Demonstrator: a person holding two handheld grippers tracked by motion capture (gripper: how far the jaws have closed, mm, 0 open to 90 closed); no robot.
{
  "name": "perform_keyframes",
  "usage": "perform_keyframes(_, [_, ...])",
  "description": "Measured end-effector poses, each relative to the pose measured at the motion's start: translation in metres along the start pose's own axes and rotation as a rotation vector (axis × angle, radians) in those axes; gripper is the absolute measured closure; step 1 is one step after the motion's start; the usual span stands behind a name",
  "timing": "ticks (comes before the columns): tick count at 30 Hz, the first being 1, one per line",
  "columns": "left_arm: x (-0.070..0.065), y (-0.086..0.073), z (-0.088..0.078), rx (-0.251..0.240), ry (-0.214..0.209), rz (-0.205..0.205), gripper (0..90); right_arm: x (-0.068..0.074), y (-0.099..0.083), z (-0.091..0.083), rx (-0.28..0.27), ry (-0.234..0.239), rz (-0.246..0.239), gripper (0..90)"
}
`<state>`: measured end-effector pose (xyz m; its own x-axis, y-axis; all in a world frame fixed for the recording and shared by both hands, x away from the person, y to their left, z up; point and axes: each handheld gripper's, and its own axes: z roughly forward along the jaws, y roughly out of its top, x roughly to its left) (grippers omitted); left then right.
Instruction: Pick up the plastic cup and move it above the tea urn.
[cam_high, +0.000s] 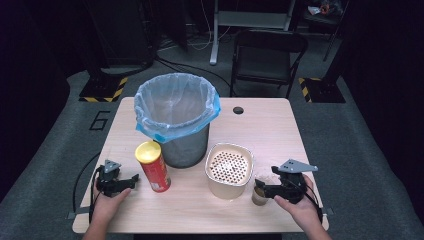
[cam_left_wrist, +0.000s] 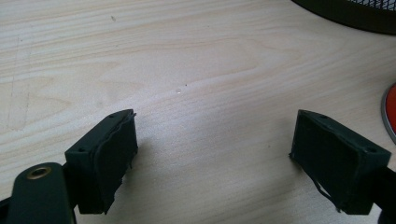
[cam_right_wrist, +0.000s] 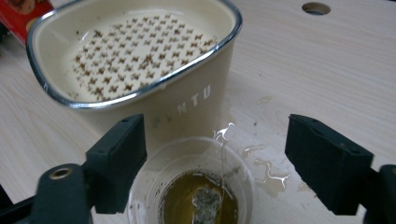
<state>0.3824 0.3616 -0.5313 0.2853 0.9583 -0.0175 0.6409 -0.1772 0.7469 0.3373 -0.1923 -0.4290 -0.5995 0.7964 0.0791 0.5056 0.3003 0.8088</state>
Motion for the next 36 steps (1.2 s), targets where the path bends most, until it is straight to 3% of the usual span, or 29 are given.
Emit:
perform_keyframes(6, [0.0, 0.0, 0.0, -0.001, 0.003, 0.0, 14.1, 0.008, -0.014, 0.008, 0.044, -0.013, 0.011, 15.2])
perform_keyframes(8, [0.0, 0.0, 0.001, -0.001, 0.003, -0.001, 14.1, 0.01, -0.018, 0.008, 0.042, -0.013, 0.018, 15.8])
perform_keyframes(11, [0.0, 0.0, 0.0, -0.001, 0.003, 0.0, 14.1, 0.016, -0.024, 0.011, 0.036, -0.048, -0.012, 16.8])
perform_keyframes(19, [0.0, 0.0, 0.0, -0.001, 0.002, 0.0, 14.1, 0.022, -0.04, 0.022, 0.042, -0.092, 0.011, 20.2])
perform_keyframes(20, [0.0, 0.0, 0.001, -0.001, 0.003, 0.0, 14.1, 0.022, -0.041, 0.022, 0.04, -0.099, -0.002, 20.4])
perform_keyframes(26, [0.0, 0.001, 0.001, -0.005, 0.001, -0.001, 14.1, 0.023, -0.044, 0.023, 0.037, -0.117, -0.003, 20.8])
perform_keyframes(30, [0.0, 0.001, 0.001, -0.004, 0.001, -0.001, 14.1, 0.025, -0.046, 0.029, 0.063, -0.143, -0.018, 21.5])
perform_keyframes(34, [0.0, 0.001, 0.001, -0.004, 0.001, -0.002, 14.1, 0.025, -0.047, 0.031, 0.069, -0.148, -0.015, 25.8])
perform_keyframes(36, [0.0, 0.001, 0.001, -0.004, 0.001, -0.002, 14.1, 0.023, -0.047, 0.032, 0.075, -0.124, -0.002, 27.1])
